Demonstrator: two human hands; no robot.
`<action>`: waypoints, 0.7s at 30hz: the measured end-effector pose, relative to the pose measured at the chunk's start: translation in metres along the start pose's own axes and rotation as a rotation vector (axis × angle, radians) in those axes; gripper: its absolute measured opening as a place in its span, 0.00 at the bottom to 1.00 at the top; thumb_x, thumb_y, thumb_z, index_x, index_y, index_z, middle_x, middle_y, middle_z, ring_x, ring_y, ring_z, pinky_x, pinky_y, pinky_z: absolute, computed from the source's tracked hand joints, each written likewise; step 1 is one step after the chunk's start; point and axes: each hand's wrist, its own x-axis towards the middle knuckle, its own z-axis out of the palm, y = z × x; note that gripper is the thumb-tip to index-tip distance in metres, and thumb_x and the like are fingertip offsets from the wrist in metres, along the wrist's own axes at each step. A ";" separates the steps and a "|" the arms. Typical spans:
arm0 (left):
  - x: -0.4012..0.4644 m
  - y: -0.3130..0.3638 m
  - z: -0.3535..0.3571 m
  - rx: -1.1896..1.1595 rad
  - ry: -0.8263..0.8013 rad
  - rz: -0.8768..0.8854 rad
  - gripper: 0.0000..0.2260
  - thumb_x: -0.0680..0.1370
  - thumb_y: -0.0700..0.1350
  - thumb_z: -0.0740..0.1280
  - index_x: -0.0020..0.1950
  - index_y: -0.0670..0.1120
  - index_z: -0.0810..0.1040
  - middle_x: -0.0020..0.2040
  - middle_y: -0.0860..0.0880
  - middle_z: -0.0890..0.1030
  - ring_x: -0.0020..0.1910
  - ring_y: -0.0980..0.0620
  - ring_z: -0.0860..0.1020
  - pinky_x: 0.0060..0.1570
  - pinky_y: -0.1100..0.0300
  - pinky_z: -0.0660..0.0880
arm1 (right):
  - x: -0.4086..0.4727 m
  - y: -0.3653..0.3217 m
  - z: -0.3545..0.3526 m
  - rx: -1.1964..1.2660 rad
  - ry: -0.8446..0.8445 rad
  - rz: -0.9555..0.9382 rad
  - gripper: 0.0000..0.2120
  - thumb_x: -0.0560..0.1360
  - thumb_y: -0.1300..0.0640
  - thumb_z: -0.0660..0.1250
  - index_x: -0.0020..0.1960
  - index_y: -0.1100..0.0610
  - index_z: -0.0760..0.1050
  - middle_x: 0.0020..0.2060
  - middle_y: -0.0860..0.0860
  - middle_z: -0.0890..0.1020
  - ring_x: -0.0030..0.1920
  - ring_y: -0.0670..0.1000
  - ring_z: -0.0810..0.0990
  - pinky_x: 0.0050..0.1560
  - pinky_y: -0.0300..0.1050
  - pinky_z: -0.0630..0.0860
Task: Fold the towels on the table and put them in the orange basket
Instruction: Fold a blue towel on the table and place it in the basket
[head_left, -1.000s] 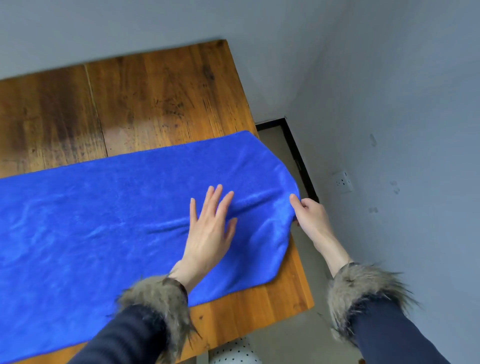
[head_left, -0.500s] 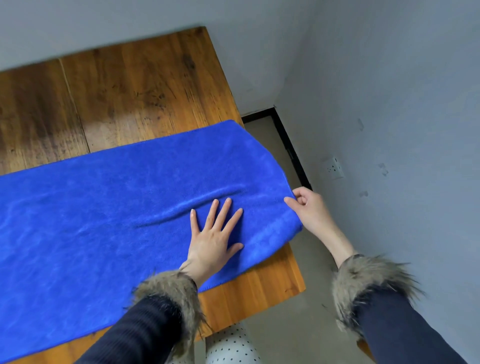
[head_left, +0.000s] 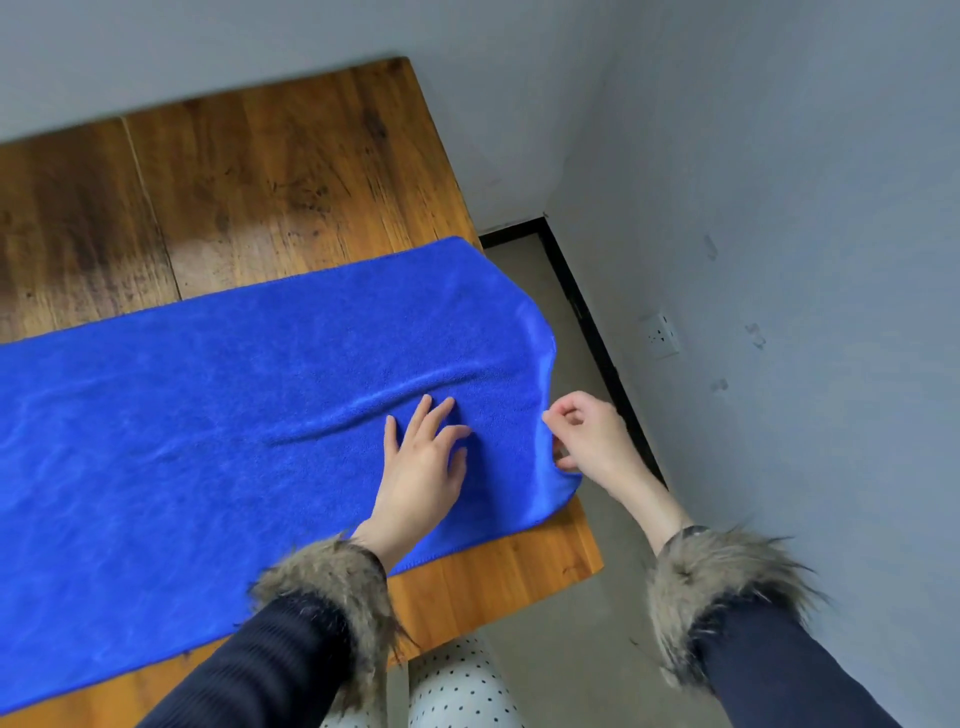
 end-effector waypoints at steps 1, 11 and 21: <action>-0.002 0.002 0.000 -0.081 0.104 -0.021 0.11 0.76 0.40 0.62 0.56 0.44 0.79 0.64 0.45 0.75 0.67 0.42 0.68 0.63 0.41 0.67 | -0.004 -0.006 0.007 0.033 -0.066 -0.011 0.04 0.77 0.60 0.63 0.44 0.60 0.74 0.35 0.52 0.76 0.33 0.48 0.76 0.33 0.43 0.80; -0.021 0.021 -0.009 -0.611 0.030 -0.606 0.12 0.78 0.54 0.62 0.47 0.46 0.75 0.37 0.52 0.78 0.39 0.52 0.74 0.39 0.59 0.70 | 0.023 -0.040 0.030 -0.061 0.097 -0.217 0.15 0.79 0.53 0.57 0.40 0.60 0.73 0.31 0.52 0.77 0.32 0.53 0.77 0.35 0.48 0.77; -0.024 0.008 -0.012 -0.622 -0.054 -0.529 0.05 0.78 0.45 0.65 0.46 0.45 0.77 0.38 0.48 0.79 0.41 0.48 0.75 0.40 0.61 0.70 | 0.098 -0.084 0.030 -0.118 0.204 0.054 0.22 0.79 0.51 0.57 0.28 0.56 0.61 0.28 0.50 0.68 0.31 0.52 0.67 0.32 0.44 0.64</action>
